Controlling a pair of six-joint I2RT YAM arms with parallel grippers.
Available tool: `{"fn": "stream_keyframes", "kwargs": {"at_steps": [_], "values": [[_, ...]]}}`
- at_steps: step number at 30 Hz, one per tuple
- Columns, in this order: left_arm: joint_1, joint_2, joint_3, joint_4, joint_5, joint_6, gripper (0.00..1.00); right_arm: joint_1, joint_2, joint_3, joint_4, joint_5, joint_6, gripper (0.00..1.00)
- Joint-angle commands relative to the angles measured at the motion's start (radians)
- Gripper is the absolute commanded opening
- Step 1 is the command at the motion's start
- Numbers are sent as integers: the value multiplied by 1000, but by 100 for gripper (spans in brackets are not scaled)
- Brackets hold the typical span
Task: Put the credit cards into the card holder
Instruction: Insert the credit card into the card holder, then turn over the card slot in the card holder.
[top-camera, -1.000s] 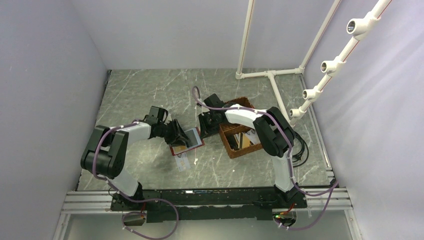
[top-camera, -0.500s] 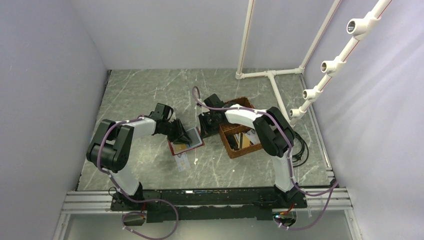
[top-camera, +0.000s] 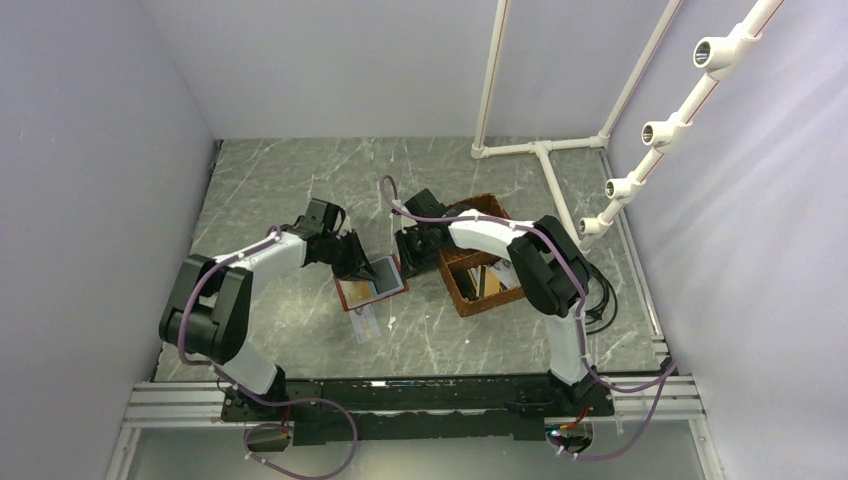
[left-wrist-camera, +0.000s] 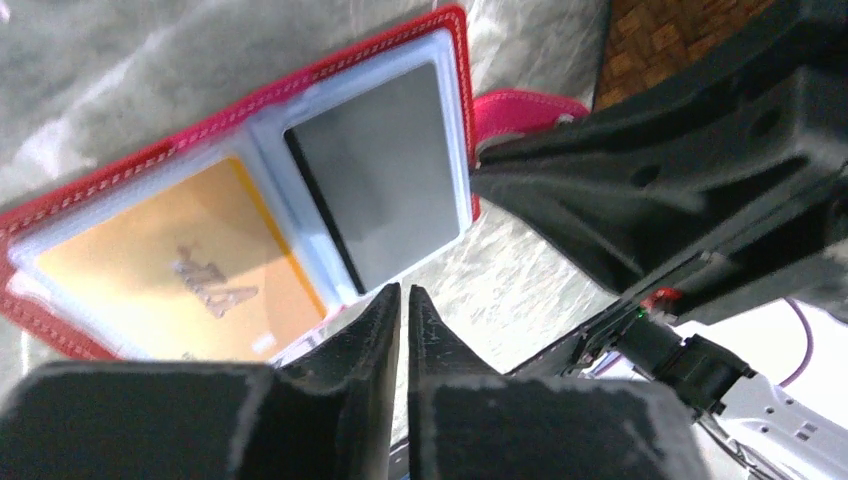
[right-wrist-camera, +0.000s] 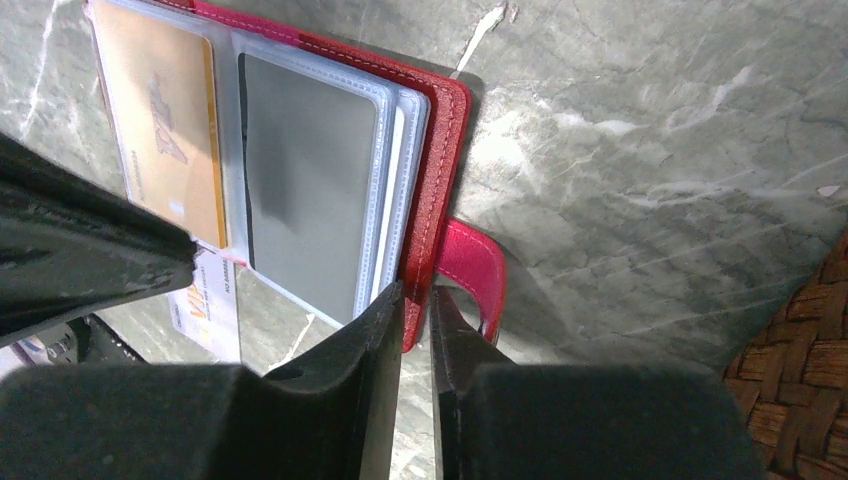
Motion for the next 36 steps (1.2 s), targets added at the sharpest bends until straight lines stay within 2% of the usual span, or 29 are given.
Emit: {"fn": "stream_keyframes", "kwargs": {"at_steps": [1,5,11,15,18,20,24,36], "values": [[-3,74,63,39,35,23,8,2,-65,18,-14,10,-9,19],[-3,139,61,49,19,40,2,3,-75,21,-20,10,-6,20],[-1,153,2,75,-9,34,0,4,-94,15,-25,0,-10,21],[2,125,-38,89,-24,26,0,3,-90,5,-1,-72,5,22],[5,124,-56,90,-28,28,0,1,-92,-19,48,-152,33,30],[8,126,-70,101,-27,22,0,-2,-89,-32,79,-197,55,32],[10,129,-95,125,-19,13,0,-2,-64,-30,105,-257,84,32],[10,125,-104,137,-14,14,0,-2,-42,-38,82,-188,70,32]]}}
